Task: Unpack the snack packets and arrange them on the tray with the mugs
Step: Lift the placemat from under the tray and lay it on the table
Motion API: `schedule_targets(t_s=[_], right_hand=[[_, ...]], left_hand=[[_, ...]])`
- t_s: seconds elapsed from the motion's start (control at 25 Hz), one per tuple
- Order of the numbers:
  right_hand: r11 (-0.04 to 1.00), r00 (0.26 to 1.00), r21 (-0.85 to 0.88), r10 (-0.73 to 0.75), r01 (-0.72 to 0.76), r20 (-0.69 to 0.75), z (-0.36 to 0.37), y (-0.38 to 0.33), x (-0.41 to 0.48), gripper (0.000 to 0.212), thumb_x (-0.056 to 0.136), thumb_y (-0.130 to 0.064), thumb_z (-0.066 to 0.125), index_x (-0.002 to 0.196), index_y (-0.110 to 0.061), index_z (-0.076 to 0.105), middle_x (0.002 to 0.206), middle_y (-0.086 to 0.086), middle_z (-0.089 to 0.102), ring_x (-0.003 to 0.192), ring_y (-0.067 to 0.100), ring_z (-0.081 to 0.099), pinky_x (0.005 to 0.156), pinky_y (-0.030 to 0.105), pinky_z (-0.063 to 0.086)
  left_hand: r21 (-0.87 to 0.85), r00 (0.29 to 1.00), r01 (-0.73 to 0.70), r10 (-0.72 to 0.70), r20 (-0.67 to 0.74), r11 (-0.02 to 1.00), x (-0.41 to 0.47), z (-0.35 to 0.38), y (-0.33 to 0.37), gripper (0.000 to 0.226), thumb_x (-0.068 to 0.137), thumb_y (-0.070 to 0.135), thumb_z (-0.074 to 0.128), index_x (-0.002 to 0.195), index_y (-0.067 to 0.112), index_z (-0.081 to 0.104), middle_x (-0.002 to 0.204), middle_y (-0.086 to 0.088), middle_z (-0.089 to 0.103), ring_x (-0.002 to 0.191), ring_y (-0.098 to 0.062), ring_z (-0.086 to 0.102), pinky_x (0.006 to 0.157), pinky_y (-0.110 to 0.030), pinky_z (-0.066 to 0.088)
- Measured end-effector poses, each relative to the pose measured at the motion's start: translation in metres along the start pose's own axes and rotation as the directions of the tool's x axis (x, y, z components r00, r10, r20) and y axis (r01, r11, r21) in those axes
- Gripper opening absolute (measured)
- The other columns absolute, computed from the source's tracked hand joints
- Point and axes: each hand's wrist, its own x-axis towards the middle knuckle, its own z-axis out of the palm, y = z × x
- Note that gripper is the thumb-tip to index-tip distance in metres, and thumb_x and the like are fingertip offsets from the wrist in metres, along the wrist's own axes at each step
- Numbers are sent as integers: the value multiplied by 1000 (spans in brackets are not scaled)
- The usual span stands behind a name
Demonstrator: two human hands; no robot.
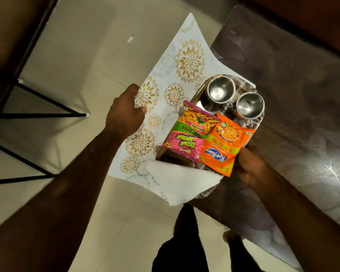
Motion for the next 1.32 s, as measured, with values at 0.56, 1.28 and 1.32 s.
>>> schedule_targets(t_s=[0.56, 1.28, 1.32], right_hand=[[992, 998, -122, 27, -35, -65, -12, -9, 0, 27, 102, -11, 53, 125, 0, 63, 109, 26, 69, 52, 23, 70, 48, 34, 60], [559, 672, -470, -733, 683, 105, -70, -171, -178, 86, 74, -22, 89, 146, -18, 43, 138, -9, 48, 125, 10, 47, 95, 23, 40], [559, 677, -456, -722, 693, 144, -73, -185, -193, 98, 71, -28, 91, 152, -21, 36, 142, -14, 42, 127, 7, 44, 96, 23, 40]], left_hand=[[143, 989, -121, 133, -72, 982, -54, -111, 63, 32, 91, 15, 67, 115, 27, 50, 110, -2, 68, 103, -31, 63, 89, -53, 53], [-3, 756, -600, 568, 325, 800, -130, -205, 210, 30, 91, 14, 71, 98, 40, 57, 98, 25, 67, 97, 0, 64, 86, -35, 53], [-28, 732, -612, 580, 357, 790, -133, -200, 214, 29, 91, 12, 70, 98, 37, 58, 100, 21, 68, 98, -2, 65, 88, -38, 54]])
